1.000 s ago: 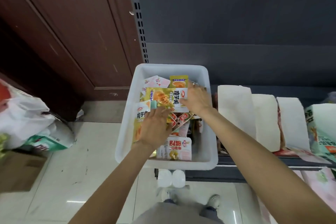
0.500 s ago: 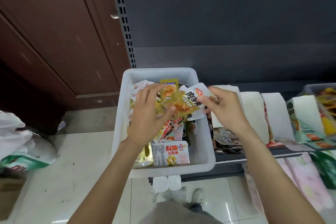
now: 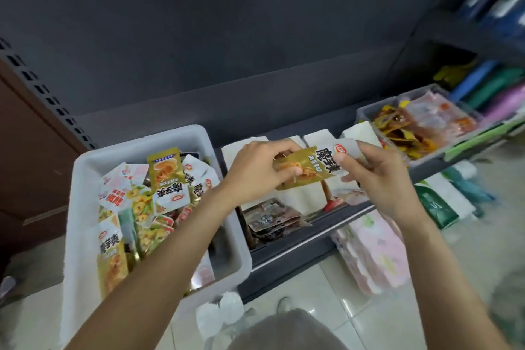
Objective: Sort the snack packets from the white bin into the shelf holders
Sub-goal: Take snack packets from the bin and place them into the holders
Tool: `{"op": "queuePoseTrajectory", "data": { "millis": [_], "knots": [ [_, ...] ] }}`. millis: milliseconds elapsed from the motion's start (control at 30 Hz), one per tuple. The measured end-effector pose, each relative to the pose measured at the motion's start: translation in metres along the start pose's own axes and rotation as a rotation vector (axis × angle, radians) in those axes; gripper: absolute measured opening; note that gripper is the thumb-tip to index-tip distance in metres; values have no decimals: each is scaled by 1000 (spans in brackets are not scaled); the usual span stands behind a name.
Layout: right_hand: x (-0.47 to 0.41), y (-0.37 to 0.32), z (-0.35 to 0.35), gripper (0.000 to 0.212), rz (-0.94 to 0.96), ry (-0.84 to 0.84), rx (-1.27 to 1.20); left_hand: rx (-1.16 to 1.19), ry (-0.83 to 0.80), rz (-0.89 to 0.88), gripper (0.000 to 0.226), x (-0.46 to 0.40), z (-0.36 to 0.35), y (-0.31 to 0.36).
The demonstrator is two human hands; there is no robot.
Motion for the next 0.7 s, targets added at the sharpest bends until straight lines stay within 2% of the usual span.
{"op": "queuePoseTrajectory", "data": {
  "millis": [67, 200, 267, 333, 467, 500, 600, 700],
  "knots": [
    [3, 25, 21, 25, -79, 109, -13, 97, -13, 21, 21, -23, -19, -3],
    [9, 68, 50, 21, -264, 279, -132, 231, 75, 80, 22, -43, -35, -24],
    [10, 71, 54, 23, -264, 299, -53, 204, 100, 99, 20, -42, -35, -35],
    [9, 58, 52, 20, -147, 293, 157, 49, 79, 138, 21, -39, -38, -43],
    [-3, 51, 19, 10, 104, 87, 648, -349, -33, 122, 30, -37, -53, -50],
    [-6, 60, 9, 17, 122, 34, 720, -408, -69, 115, 32, -37, -58, -51],
    [-12, 78, -18, 28, 145, -99, 851, -513, -156, 114, 33, -34, -69, -58],
    [-8, 97, -40, 18, 167, -257, 1129, -581, -167, 86, 32, -32, -73, -60]
  ]
}}
Point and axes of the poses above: each hand's wrist, its own x-axis away from the middle knuckle, its own z-axis out of the back of the hand, y = z × x, the point moved 5 cm from there along -x, towards the middle knuckle, and after that the axes turned 14 degrees about -y, right-handed, at the moved point
